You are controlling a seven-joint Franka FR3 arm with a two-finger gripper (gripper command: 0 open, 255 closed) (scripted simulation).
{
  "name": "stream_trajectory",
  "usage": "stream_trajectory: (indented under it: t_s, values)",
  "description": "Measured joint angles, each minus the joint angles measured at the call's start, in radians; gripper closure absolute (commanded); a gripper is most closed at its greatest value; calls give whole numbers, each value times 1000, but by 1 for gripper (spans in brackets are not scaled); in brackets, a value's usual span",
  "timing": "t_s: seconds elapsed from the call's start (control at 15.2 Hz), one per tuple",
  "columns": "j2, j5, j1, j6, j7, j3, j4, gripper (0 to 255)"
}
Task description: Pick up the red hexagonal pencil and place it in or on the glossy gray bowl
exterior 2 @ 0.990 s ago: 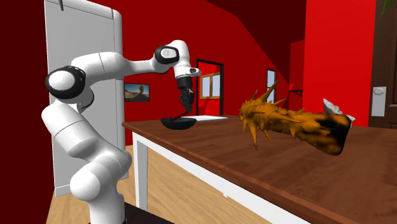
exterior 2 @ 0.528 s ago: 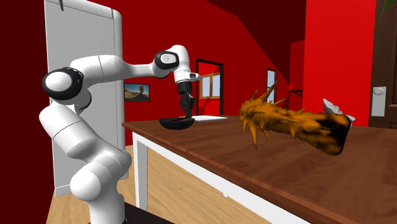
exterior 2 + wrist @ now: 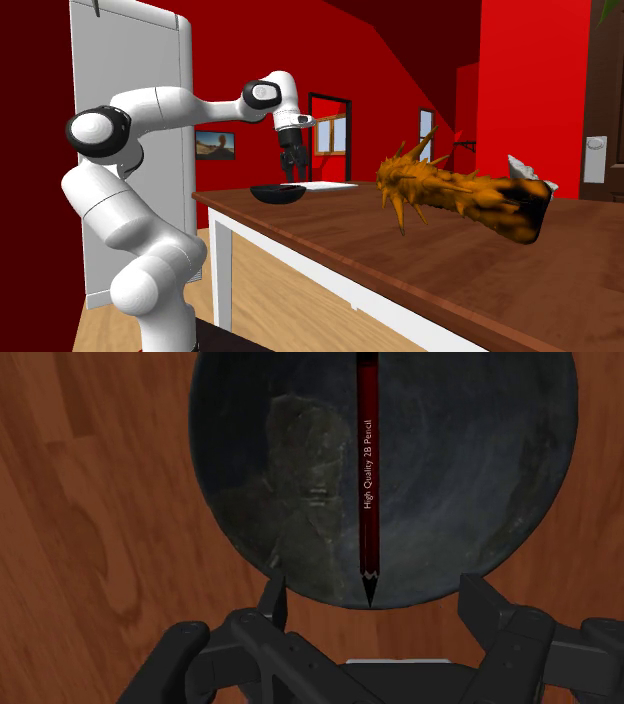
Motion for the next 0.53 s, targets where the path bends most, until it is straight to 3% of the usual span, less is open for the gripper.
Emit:
stream_trajectory:
  t_s: [0.13, 0.53]
  values:
    - [0, 0, 0, 0, 0, 0, 0, 0]
    - [52, -17, -16, -111, 14, -1, 163, 0]
